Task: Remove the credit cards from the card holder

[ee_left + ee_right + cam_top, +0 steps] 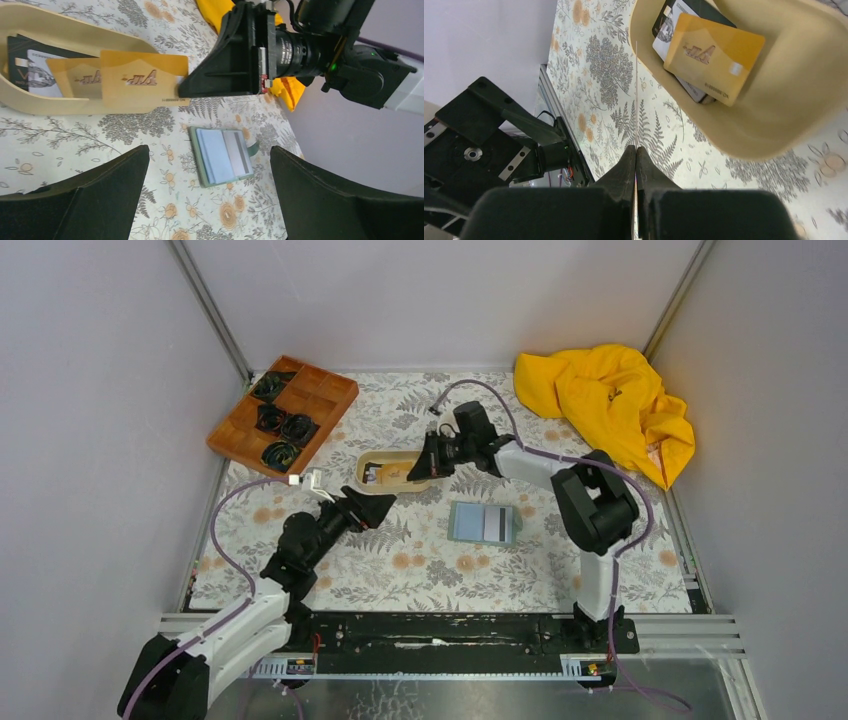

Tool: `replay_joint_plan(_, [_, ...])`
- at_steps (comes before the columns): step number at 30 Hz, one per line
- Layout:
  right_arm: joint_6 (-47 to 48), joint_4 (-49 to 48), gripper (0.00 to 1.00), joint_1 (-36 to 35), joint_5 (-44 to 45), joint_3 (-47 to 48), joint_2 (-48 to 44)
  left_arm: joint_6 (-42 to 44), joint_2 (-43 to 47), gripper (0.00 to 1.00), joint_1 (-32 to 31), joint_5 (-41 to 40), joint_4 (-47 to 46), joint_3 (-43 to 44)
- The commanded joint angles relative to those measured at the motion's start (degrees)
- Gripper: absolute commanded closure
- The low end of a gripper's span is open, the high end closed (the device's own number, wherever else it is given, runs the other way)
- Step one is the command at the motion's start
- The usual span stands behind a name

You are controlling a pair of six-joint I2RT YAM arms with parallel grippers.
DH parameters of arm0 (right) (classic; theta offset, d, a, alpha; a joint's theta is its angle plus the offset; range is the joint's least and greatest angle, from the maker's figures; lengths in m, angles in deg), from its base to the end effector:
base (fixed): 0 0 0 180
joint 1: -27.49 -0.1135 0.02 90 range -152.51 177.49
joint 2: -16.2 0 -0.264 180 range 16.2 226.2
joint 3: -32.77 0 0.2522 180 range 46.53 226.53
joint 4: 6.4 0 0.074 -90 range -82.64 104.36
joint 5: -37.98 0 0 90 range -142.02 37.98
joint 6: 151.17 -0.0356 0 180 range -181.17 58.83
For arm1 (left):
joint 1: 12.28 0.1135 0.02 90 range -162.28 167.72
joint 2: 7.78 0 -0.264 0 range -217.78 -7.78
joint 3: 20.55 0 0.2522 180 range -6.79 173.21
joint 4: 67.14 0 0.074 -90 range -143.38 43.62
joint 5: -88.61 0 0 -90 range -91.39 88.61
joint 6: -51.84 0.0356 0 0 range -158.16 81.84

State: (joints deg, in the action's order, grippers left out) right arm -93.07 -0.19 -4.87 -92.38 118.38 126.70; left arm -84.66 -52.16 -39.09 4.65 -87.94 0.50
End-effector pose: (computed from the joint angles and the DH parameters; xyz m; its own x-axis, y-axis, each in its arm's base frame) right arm 0.3490 0.2485 0.2024 -0.8335 -0.0514 -0.5502 -0.5133 0.4406 0.7365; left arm 0.1520 -0.0810 0.1934 -0.4205 -0.5957 -0.6843 0.3448 0.5928 -0.7279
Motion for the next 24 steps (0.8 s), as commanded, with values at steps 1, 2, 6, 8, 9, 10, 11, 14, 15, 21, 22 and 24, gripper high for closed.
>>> replay_joint_plan(1, [0.9, 1.0, 1.00, -1.4, -3.1, 7.5, 4.5, 4.1, 2.5, 0.01, 0.8, -1.9, 4.8, 2.4])
replay_joint_plan(2, [0.9, 1.0, 1.00, -1.3, -2.9, 8.6, 5.9, 4.7, 3.0, 0.01, 0.9, -2.0, 5.8, 2.6])
replay_joint_plan(6, [0.6, 2.2, 1.00, -1.4, -3.0, 12.4, 9.7, 7.0, 4.9, 0.01, 1.3, -2.4, 8.9, 3.3])
replay_joint_plan(8, [0.3, 1.8, 1.00, -1.4, -2.8, 14.0, 11.2, 8.0, 5.6, 0.00, 1.5, -2.7, 10.3, 3.6])
replay_joint_plan(9, [0.2, 1.6, 1.00, -1.4, -2.6, 14.5, 11.6, 8.4, 5.9, 0.00, 1.7, -2.7, 10.7, 3.8])
replay_joint_plan(10, [0.1, 1.7, 1.00, -1.4, -2.3, 15.4, 12.3, 8.8, 6.1, 0.00, 1.7, -2.8, 11.4, 4.0])
replay_joint_plan(11, [0.1, 2.0, 1.00, -1.4, -2.1, 16.4, 12.9, 9.0, 6.4, 0.00, 1.9, -2.8, 11.8, 4.1])
replay_joint_plan(14, [-0.4, 2.2, 1.00, -1.4, -2.4, 18.6, 14.6, 9.4, 6.8, 0.00, 2.2, -2.8, 12.2, 3.9])
replay_joint_plan(15, [-0.4, 2.3, 1.00, -1.4, -2.5, 19.1, 15.1, 9.6, 6.7, 0.00, 2.2, -2.8, 12.3, 3.8])
replay_joint_plan(21, [0.3, 2.8, 1.00, -1.4, -2.0, 19.5, 16.2, 9.2, 6.7, 0.00, 2.6, -2.1, 11.9, 3.2])
replay_joint_plan(22, [0.5, 3.0, 1.00, -1.4, -1.9, 19.5, 16.4, 9.2, 6.6, 0.00, 2.6, -2.0, 11.8, 3.2])
replay_joint_plan(24, [1.1, 3.4, 1.00, -1.4, -0.9, 19.3, 16.5, 9.2, 6.5, 0.00, 2.6, -2.0, 11.9, 3.3])
